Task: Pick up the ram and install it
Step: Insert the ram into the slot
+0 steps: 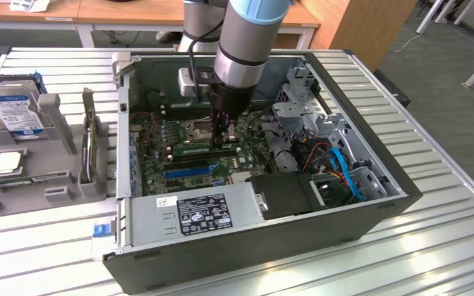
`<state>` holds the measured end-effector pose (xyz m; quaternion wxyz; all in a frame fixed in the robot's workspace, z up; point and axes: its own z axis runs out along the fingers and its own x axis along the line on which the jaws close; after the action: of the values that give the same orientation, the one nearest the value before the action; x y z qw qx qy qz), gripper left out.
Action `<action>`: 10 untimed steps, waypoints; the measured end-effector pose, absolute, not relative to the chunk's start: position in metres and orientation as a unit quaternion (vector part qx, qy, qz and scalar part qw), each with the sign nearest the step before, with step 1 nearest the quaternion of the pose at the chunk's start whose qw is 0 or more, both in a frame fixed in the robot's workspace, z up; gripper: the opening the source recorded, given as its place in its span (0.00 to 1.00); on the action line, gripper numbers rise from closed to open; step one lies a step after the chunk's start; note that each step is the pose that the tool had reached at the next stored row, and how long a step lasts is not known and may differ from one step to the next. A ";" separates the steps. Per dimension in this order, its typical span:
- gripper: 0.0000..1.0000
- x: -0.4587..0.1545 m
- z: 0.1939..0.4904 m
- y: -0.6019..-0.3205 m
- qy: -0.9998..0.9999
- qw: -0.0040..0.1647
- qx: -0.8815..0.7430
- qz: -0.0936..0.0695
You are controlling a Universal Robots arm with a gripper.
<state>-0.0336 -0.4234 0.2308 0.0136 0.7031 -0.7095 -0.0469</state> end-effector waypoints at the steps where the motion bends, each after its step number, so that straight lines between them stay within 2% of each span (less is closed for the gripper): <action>1: 0.12 -0.034 0.231 -0.423 -0.709 0.014 0.703 -0.047; 10: 0.12 -0.033 0.231 -0.423 -0.709 0.013 0.703 -0.047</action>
<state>-0.0335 -0.4226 0.2306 0.0135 0.7031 -0.7095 -0.0469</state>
